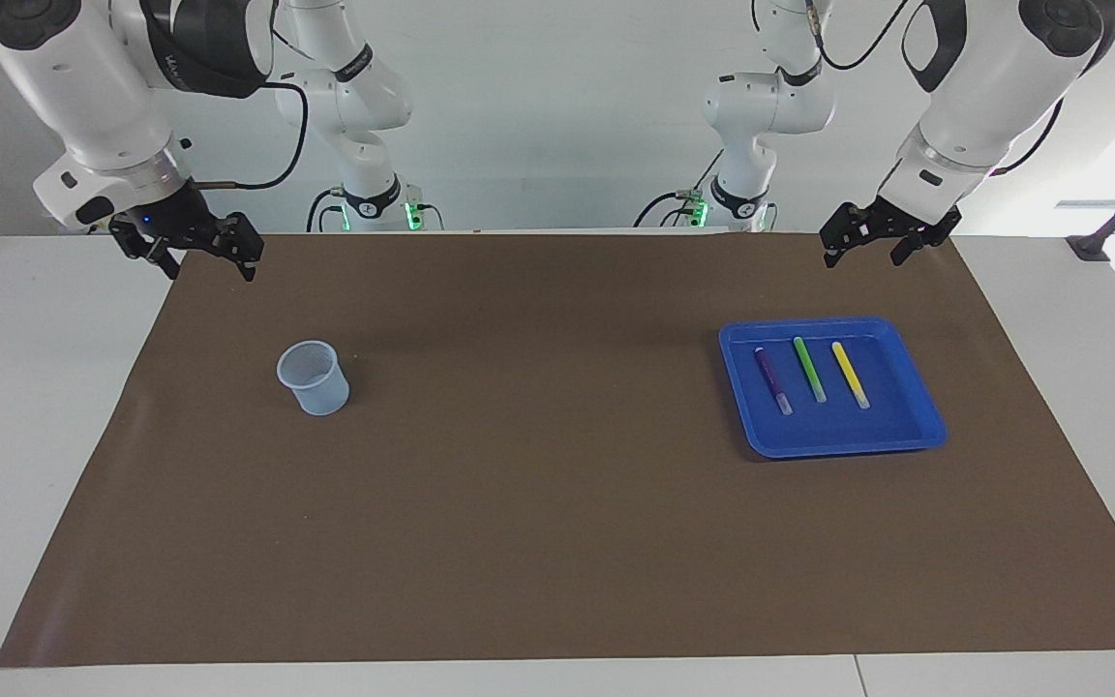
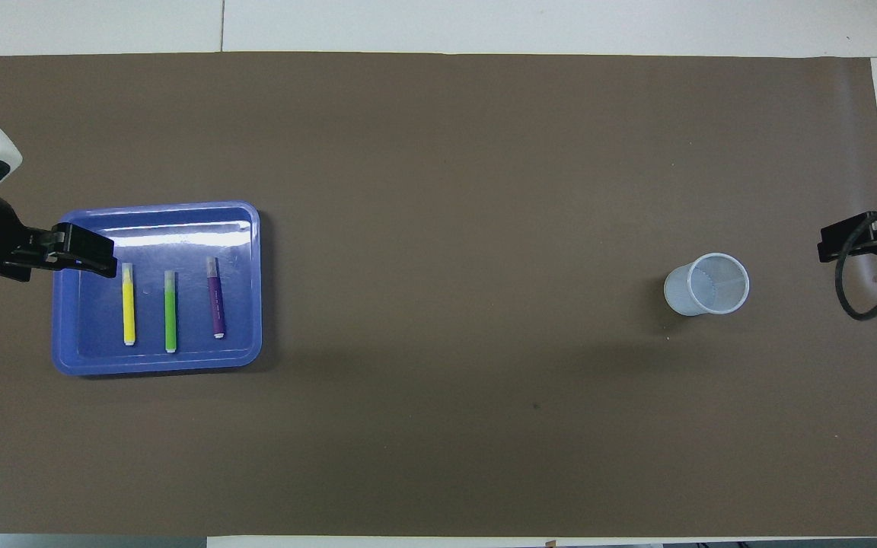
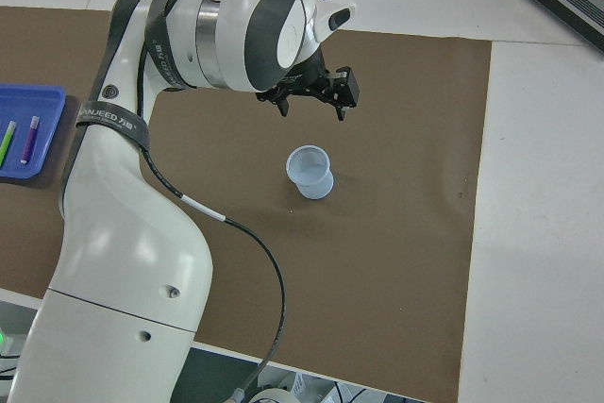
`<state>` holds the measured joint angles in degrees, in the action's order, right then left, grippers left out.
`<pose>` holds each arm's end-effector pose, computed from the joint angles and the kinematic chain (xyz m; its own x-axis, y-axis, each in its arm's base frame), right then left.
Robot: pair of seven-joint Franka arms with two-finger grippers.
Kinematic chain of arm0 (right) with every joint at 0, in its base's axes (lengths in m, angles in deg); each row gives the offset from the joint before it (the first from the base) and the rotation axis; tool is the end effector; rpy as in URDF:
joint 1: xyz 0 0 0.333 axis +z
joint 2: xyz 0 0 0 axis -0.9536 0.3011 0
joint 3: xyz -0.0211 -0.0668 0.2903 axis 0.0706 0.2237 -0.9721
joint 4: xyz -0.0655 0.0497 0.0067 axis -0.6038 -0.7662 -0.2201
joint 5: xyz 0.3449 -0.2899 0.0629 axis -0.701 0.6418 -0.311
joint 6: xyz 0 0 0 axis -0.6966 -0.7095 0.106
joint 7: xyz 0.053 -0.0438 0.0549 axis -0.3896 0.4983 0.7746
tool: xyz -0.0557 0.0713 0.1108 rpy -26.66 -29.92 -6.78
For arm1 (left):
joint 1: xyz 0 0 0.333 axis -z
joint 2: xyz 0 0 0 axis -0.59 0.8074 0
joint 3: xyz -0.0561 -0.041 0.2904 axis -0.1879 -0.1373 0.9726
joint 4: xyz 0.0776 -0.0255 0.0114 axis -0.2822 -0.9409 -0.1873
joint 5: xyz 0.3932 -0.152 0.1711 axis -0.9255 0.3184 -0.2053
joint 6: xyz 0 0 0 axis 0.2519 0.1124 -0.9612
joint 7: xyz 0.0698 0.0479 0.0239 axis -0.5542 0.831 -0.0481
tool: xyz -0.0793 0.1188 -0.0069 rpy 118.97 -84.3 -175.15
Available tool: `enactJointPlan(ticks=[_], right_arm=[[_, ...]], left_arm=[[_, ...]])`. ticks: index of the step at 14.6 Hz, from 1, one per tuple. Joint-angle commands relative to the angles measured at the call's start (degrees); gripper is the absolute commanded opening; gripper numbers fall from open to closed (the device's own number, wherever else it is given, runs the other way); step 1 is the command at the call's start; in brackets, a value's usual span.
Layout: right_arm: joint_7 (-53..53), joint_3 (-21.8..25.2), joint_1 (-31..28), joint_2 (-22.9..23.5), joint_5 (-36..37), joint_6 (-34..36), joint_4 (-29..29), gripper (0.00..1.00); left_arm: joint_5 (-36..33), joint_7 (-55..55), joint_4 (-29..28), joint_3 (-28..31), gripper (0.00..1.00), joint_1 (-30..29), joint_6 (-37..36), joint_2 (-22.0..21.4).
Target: Right arm passes pens to left for tray arrangement
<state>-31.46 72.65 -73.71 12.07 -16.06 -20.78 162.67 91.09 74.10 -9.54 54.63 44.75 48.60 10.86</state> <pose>0.6019 -0.0524 0.5315 0.9967 -0.0154 -0.0794 -0.0107 -0.9982 0.0592 0.5861 -0.0811 0.5426 0.9928 -0.0436 -0.1113 -0.0424 -0.9990 0.0132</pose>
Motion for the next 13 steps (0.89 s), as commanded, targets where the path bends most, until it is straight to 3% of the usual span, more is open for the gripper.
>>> enactJointPlan(ticks=[1,13], right_arm=[[-1.3,-0.4,-0.7,-0.6,-0.1,-0.2,0.6,1.00],[-1.3,-0.4,-0.8,-0.6,-0.1,-0.2,0.6,1.00]], left_arm=[[0.5,-0.7,1.8,0.2,1.00,0.5,-1.8,0.8],[0.5,-0.2,1.8,0.2,1.00,0.4,-1.4,0.7]])
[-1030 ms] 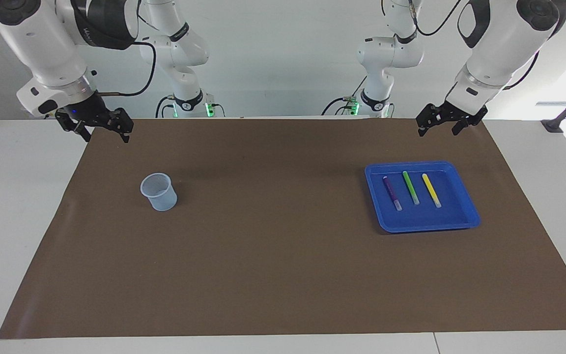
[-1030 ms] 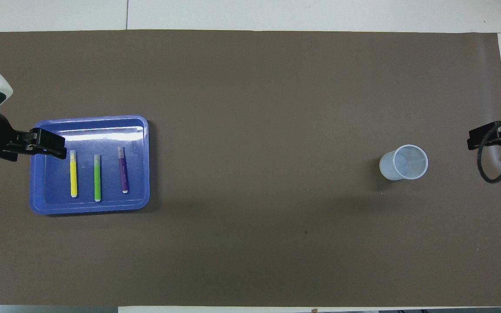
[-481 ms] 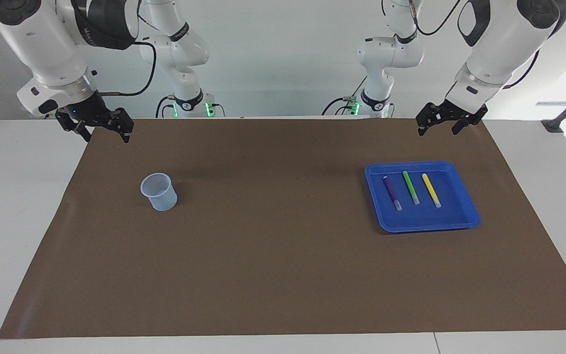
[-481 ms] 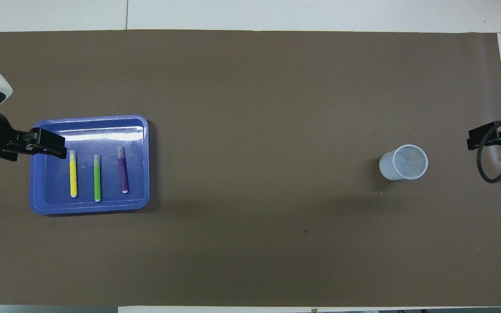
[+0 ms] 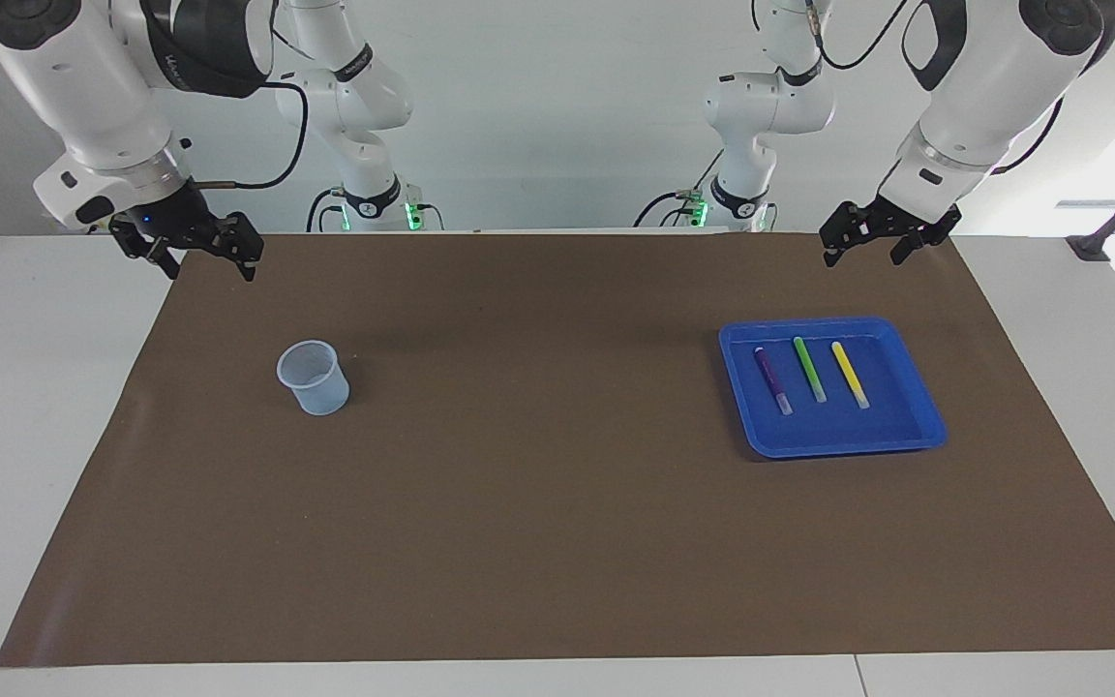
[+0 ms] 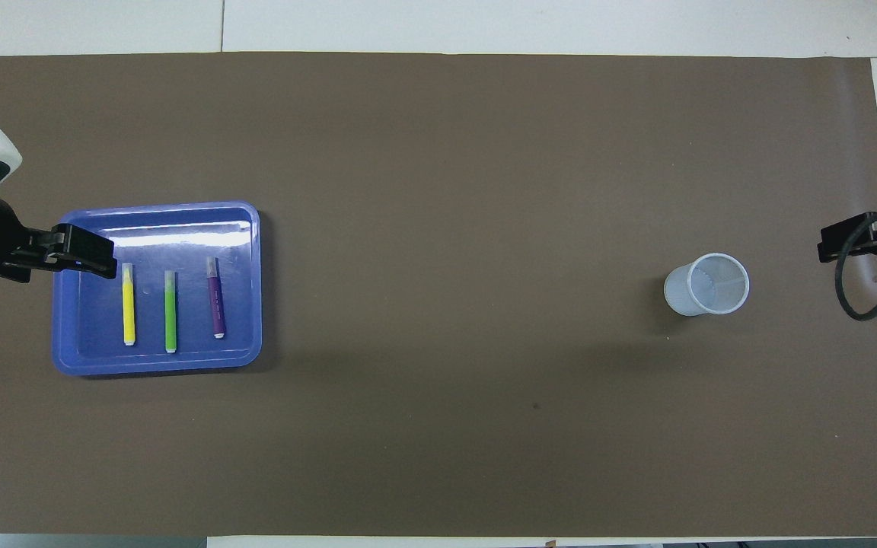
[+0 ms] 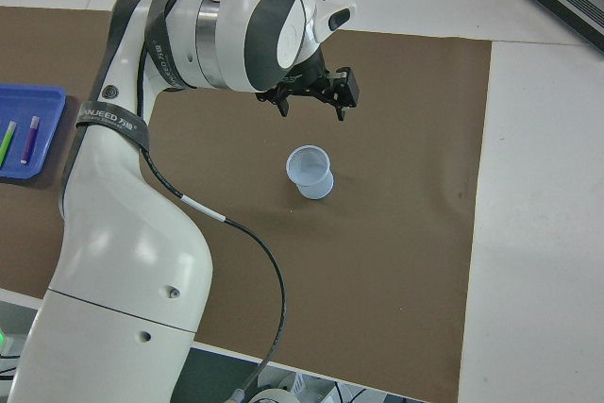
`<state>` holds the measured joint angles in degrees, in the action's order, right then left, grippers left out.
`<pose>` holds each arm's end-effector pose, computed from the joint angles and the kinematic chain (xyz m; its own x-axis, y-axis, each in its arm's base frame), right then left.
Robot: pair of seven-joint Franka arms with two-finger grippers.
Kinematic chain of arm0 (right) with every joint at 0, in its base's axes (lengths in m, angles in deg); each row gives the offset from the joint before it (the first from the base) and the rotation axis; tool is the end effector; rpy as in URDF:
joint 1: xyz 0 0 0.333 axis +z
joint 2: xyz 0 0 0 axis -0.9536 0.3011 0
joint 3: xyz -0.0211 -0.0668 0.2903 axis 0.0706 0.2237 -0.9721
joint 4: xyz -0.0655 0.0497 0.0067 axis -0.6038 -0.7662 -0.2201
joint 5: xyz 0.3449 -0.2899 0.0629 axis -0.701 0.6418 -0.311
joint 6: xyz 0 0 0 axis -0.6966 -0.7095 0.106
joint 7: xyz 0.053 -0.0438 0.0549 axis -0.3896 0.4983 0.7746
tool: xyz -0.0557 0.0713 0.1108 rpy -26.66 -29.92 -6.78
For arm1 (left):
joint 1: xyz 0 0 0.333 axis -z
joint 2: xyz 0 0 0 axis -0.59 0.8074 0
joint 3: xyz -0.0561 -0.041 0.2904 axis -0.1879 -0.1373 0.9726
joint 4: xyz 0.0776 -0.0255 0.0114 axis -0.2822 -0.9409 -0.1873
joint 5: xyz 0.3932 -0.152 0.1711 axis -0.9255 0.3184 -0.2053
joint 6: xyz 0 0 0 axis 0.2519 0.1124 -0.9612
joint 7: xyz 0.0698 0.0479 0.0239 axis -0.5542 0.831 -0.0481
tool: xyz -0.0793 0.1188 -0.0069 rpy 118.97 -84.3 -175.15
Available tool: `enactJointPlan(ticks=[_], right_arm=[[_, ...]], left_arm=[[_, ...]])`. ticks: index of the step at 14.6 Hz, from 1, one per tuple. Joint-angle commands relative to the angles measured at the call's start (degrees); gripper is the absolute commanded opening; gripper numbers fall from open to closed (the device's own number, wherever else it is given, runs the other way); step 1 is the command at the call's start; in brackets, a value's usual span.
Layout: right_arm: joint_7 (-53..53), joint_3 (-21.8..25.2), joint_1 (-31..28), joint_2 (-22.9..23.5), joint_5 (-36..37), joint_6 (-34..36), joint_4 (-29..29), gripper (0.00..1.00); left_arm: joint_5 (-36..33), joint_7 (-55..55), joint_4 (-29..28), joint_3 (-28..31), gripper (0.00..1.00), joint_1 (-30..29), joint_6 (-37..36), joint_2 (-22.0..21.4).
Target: Right arm passes pens to left for tray arrangement
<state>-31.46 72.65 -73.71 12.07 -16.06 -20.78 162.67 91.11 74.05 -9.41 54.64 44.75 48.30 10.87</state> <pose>0.6019 -0.0524 0.5315 0.9967 -0.0154 -0.0794 -0.0107 -0.9982 0.0592 0.5856 -0.0809 0.5433 0.9925 -0.0427 -0.1145 -0.0414 -0.9991 0.0132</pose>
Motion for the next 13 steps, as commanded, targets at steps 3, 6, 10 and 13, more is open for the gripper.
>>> enactJointPlan(ticks=[3,6,10,13], right_arm=[[-1.3,-0.4,-0.8,-0.6,-0.1,-0.1,0.6,1.00],[-1.3,-0.4,-0.7,-0.6,-0.1,-0.2,0.6,1.00],[-1.3,-0.4,-0.7,-0.6,-0.1,-0.1,0.6,1.00],[-1.4,-0.4,-0.8,-0.6,-0.1,-0.1,0.6,1.00]], left_arm=[[0.6,-0.1,1.6,0.3,1.00,0.4,-1.2,0.5],[0.6,-0.2,2.1,0.2,1.00,0.4,-2.1,0.7],[1.5,0.0,1.7,0.7,1.00,-0.3,-2.3,0.2],[1.5,0.0,1.5,1.0,1.00,-0.3,-2.0,0.2]])
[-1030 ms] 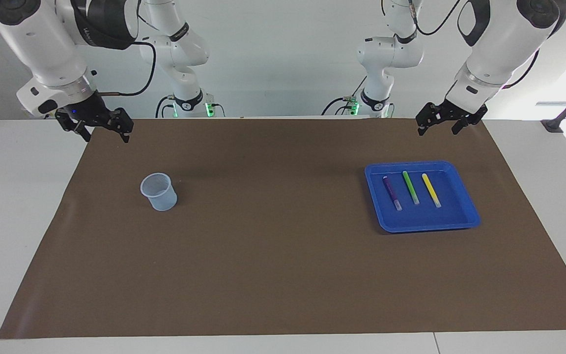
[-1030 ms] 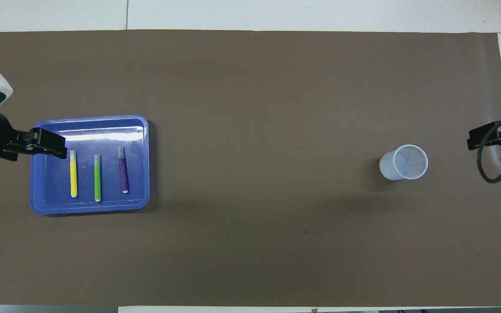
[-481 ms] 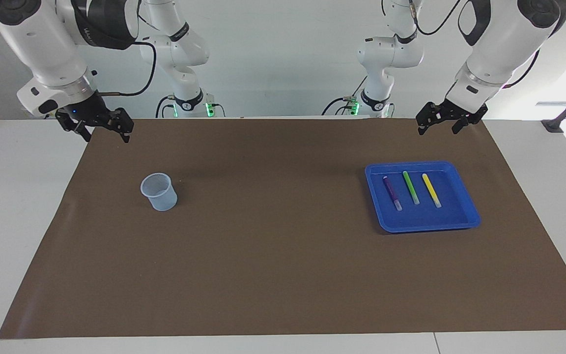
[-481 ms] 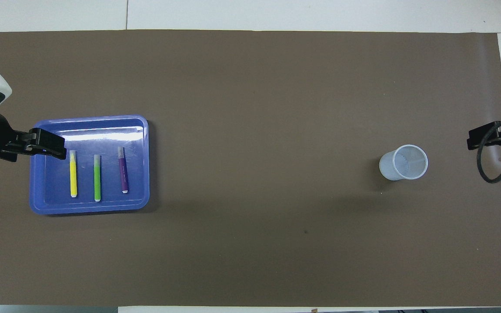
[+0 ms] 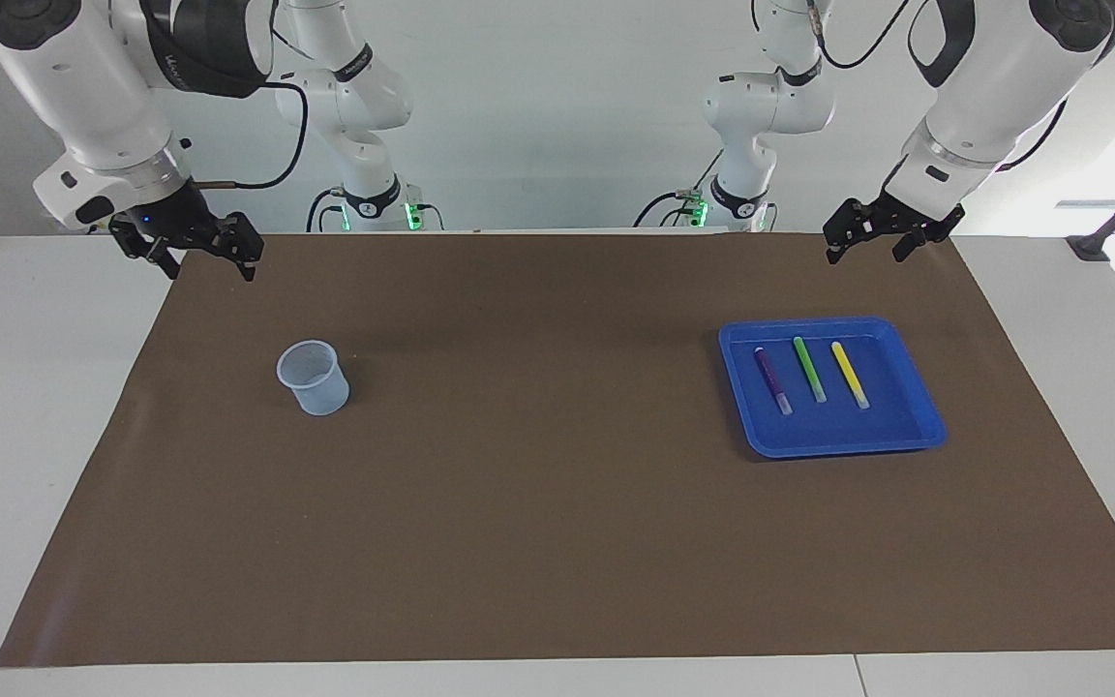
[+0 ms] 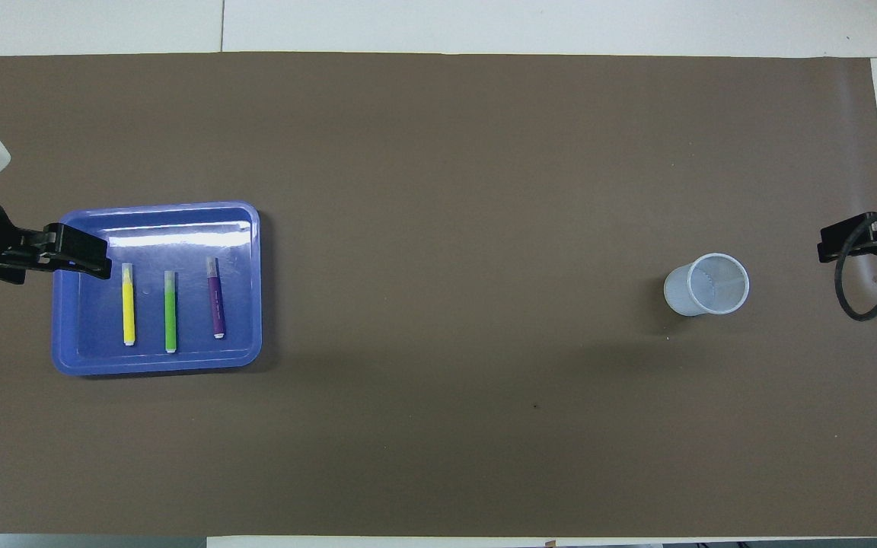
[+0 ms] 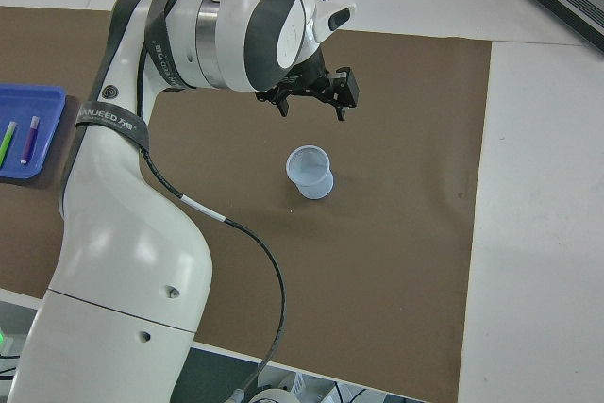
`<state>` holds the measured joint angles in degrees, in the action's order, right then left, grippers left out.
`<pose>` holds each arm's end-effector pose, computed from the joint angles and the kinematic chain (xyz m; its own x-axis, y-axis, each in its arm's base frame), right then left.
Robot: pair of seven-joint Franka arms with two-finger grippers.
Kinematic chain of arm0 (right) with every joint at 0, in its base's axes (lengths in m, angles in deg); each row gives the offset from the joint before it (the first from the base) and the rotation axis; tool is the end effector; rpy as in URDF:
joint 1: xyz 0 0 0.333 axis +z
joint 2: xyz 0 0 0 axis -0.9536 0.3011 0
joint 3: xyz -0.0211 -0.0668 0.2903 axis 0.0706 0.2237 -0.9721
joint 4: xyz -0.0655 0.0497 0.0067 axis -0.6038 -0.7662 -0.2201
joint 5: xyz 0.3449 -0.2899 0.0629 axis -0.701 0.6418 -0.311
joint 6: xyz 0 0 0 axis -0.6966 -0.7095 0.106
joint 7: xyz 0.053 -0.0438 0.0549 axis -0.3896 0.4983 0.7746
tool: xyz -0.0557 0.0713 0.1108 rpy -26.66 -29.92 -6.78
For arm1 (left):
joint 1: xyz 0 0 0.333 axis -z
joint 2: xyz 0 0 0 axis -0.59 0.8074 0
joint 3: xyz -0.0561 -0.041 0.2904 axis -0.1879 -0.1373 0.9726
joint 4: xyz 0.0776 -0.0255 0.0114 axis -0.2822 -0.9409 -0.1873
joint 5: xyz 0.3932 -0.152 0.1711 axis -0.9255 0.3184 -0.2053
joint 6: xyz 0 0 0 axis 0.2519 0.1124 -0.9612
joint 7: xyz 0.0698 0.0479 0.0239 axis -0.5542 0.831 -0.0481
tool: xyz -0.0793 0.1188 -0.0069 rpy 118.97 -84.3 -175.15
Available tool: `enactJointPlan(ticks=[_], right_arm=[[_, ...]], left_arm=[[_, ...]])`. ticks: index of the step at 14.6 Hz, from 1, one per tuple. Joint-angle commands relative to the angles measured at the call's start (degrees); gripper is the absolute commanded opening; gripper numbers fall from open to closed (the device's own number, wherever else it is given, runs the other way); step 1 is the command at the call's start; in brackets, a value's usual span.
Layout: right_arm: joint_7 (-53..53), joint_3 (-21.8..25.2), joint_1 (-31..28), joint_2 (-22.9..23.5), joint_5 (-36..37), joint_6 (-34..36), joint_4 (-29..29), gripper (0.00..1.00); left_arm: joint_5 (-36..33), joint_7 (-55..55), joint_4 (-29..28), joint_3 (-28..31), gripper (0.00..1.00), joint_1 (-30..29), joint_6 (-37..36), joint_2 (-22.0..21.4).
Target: Right arm passes pens to left for tray arrangement
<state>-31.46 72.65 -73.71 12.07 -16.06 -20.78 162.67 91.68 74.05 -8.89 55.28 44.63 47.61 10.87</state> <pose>0.6019 -0.0524 0.5315 0.9967 -0.0154 -0.0794 -0.0107 -0.9982 0.0592 0.5854 -0.0744 0.5472 0.9925 -0.0306 -0.1183 -0.0280 -0.9993 0.0233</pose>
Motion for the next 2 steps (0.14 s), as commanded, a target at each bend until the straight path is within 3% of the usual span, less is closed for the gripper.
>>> enactJointPlan(ticks=[1,2], right_arm=[[-1.2,-0.5,-0.4,-0.6,-0.4,-0.2,0.5,1.00],[-1.2,-0.5,-0.4,-0.6,-0.8,0.0,0.6,1.00]], left_arm=[[0.9,0.0,0.9,0.4,1.00,-0.1,-1.1,0.2],[0.9,0.0,0.9,0.4,1.00,-0.1,-1.1,0.1]])
